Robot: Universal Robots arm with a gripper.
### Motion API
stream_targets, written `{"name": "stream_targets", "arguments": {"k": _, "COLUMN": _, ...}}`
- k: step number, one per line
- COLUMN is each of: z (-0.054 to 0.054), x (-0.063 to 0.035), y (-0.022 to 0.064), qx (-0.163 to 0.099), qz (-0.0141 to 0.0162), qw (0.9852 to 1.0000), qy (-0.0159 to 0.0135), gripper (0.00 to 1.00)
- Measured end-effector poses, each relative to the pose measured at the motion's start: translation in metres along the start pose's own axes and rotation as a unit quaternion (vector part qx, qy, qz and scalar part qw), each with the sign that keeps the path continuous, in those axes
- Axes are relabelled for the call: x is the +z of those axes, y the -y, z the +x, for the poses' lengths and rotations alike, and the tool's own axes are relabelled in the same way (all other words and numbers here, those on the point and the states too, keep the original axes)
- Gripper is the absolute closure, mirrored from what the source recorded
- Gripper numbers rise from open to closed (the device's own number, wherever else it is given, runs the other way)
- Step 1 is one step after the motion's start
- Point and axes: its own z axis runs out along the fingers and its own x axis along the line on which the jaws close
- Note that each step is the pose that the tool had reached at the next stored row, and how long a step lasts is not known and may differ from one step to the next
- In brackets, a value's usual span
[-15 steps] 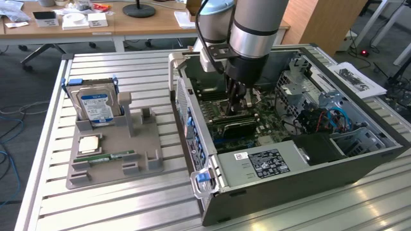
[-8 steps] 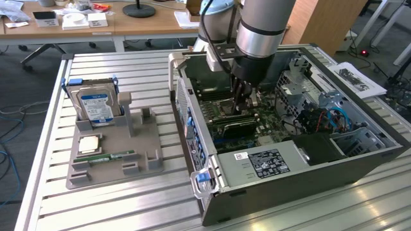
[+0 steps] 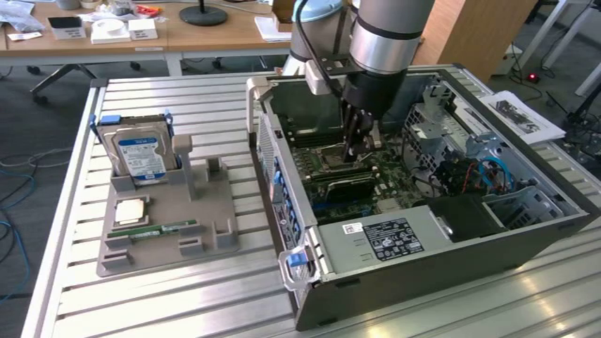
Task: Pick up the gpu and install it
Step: 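Press down on the gpu until it lock into place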
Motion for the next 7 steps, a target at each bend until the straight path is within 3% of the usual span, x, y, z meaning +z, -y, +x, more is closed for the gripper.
{"name": "stream_targets", "arguments": {"k": 7, "z": 0.0, "x": 0.0, "y": 0.0, "qx": 0.0, "qz": 0.0, "qw": 1.0, "qy": -0.0001, "gripper": 0.89}}
